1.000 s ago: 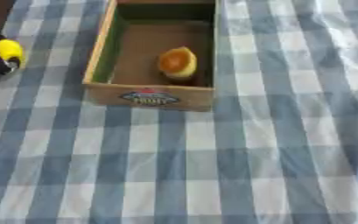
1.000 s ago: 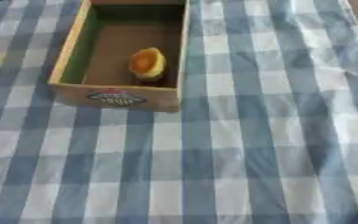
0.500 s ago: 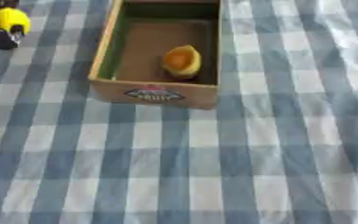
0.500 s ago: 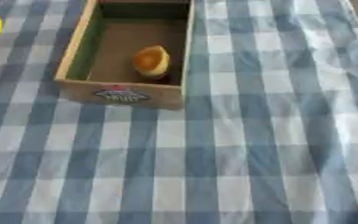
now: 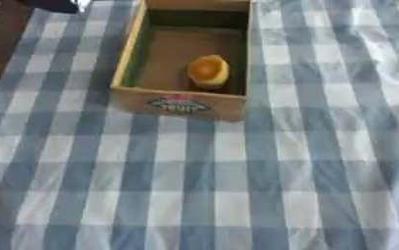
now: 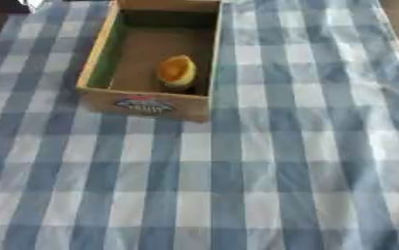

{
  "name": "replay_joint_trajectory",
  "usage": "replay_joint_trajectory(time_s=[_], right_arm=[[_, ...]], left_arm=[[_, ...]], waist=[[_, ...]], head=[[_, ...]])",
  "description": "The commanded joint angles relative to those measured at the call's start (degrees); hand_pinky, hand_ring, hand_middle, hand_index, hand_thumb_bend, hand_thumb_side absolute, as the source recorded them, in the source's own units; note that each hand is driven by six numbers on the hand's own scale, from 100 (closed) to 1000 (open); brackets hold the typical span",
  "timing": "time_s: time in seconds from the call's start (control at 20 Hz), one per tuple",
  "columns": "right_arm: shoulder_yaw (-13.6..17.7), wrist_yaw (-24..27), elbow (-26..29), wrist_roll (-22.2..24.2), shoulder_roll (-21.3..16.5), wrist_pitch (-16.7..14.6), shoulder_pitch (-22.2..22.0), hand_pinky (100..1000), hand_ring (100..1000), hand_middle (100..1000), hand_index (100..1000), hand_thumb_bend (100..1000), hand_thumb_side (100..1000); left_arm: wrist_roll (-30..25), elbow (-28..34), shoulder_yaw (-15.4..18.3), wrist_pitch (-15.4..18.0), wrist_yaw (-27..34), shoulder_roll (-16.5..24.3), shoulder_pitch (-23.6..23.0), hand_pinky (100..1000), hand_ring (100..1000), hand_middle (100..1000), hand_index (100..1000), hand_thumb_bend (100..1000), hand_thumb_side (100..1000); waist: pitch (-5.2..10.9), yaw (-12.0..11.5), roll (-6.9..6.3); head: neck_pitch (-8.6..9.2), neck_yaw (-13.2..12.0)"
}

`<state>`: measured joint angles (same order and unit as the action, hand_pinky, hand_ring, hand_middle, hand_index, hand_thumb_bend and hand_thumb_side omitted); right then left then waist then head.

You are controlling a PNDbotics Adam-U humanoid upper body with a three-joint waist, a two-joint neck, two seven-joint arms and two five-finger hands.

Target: Pick up objects on the table and place them in the box.

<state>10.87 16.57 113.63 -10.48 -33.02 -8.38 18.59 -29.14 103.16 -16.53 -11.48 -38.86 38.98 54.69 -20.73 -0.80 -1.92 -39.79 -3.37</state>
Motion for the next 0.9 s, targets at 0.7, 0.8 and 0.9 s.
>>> replay_joint_trajectory(time_s=[0.7, 0.8, 0.9], right_arm=[[0.3, 0.4, 1.0, -0.2, -0.7, 0.1, 0.4, 769, 797, 568, 736, 100, 621], [0.3, 0.4, 1.0, -0.3, -0.6, 0.2, 0.4, 769, 797, 567, 736, 100, 622], [0.3, 0.4, 1.0, -0.2, -0.5, 0.2, 0.3, 768, 797, 567, 736, 100, 624]], left_arm=[[-3.8, -13.7, -9.2, 2.9, -16.9, -14.7, 0.5, 742, 674, 617, 685, 201, 100], [-2.9, -15.5, -9.3, 3.1, -17.3, -15.4, 0.1, 742, 674, 618, 686, 202, 100], [-1.9, -17.1, -9.0, 3.0, -17.8, -16.0, -0.1, 741, 674, 618, 687, 202, 100]], waist=[[1.97, -0.1, -0.06], [1.96, 0.0, -0.11], [1.97, 0.1, -0.14]], head=[[-1.02, 0.1], [-1.00, 0.1], [-0.92, 0.1]])
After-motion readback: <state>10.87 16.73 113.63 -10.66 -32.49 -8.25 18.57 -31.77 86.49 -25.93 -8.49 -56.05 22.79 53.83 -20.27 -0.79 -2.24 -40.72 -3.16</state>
